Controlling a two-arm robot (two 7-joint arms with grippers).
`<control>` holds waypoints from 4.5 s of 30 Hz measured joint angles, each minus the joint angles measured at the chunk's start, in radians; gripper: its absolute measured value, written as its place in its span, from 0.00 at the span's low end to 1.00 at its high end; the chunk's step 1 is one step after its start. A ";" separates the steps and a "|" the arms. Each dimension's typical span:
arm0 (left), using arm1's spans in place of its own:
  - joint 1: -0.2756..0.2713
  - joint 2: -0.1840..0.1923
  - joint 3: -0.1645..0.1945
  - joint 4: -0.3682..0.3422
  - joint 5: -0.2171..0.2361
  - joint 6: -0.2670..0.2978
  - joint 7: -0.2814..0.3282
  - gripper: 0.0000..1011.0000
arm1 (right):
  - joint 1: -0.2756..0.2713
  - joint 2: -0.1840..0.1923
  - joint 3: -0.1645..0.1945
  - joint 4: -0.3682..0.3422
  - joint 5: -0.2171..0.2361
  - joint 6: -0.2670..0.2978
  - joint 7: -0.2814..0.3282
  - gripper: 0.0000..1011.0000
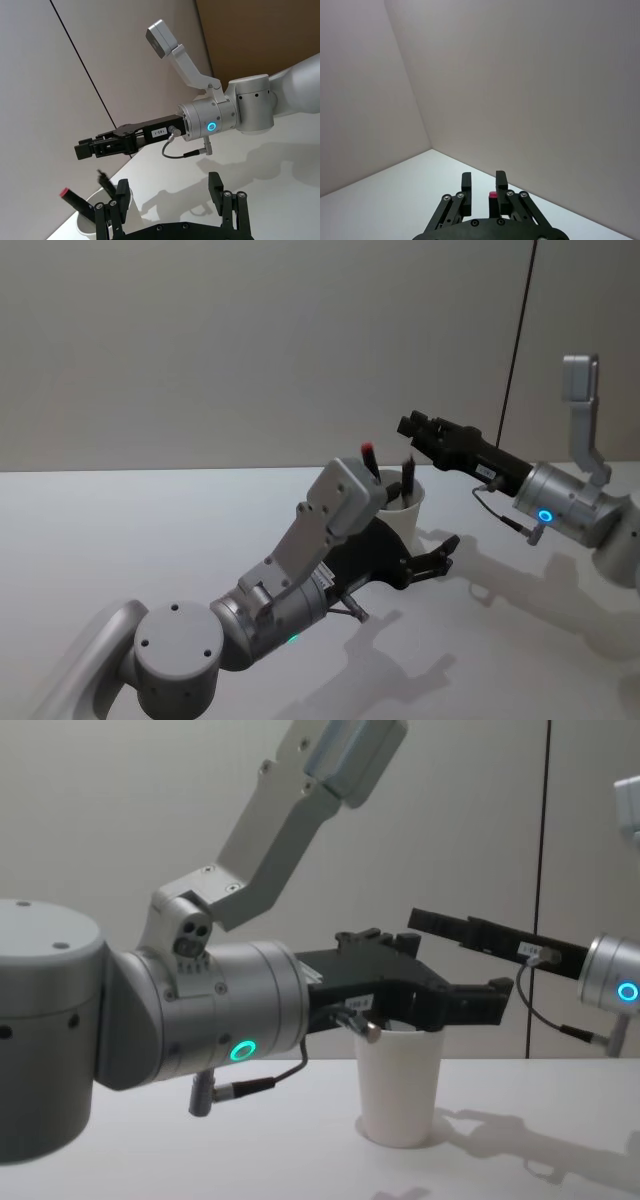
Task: Place the pen into the pen holder.
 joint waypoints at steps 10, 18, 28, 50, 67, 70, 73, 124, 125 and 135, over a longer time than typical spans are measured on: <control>0.000 0.000 0.000 0.000 0.000 0.000 0.000 0.99 | 0.018 -0.004 0.000 0.038 -0.016 -0.015 0.001 0.56; 0.000 0.000 0.000 0.000 0.000 0.000 0.000 0.99 | 0.025 -0.002 0.010 0.048 -0.025 -0.023 0.004 0.80; 0.000 0.000 0.000 0.000 0.000 0.000 0.000 0.99 | 0.007 0.013 0.030 -0.002 -0.032 -0.018 -0.002 0.99; 0.000 0.000 0.000 0.000 0.000 0.000 0.000 0.99 | -0.330 0.134 0.093 -0.658 -0.024 0.229 -0.182 0.99; 0.000 0.000 0.000 0.000 0.000 0.000 0.000 0.99 | -0.540 0.224 0.151 -0.978 0.007 0.306 -0.318 0.99; 0.000 0.000 0.000 0.000 0.000 0.000 0.000 0.99 | -0.586 0.242 0.164 -1.034 0.017 0.313 -0.351 0.99; 0.000 0.000 0.000 0.000 0.000 0.000 0.000 0.99 | -0.614 0.253 0.172 -1.065 0.023 0.316 -0.370 0.99; 0.015 0.026 0.000 -0.009 -0.025 -0.016 0.073 0.99 | -0.884 0.307 0.184 -1.345 0.016 0.353 -0.654 0.99; 0.019 0.033 0.000 -0.011 -0.032 -0.021 0.093 0.99 | -0.892 0.305 0.178 -1.358 -0.001 0.351 -0.672 0.99; 0.044 0.076 0.000 -0.026 -0.072 -0.048 0.213 0.99 | -0.952 0.290 0.132 -1.448 -0.113 0.337 -0.803 0.99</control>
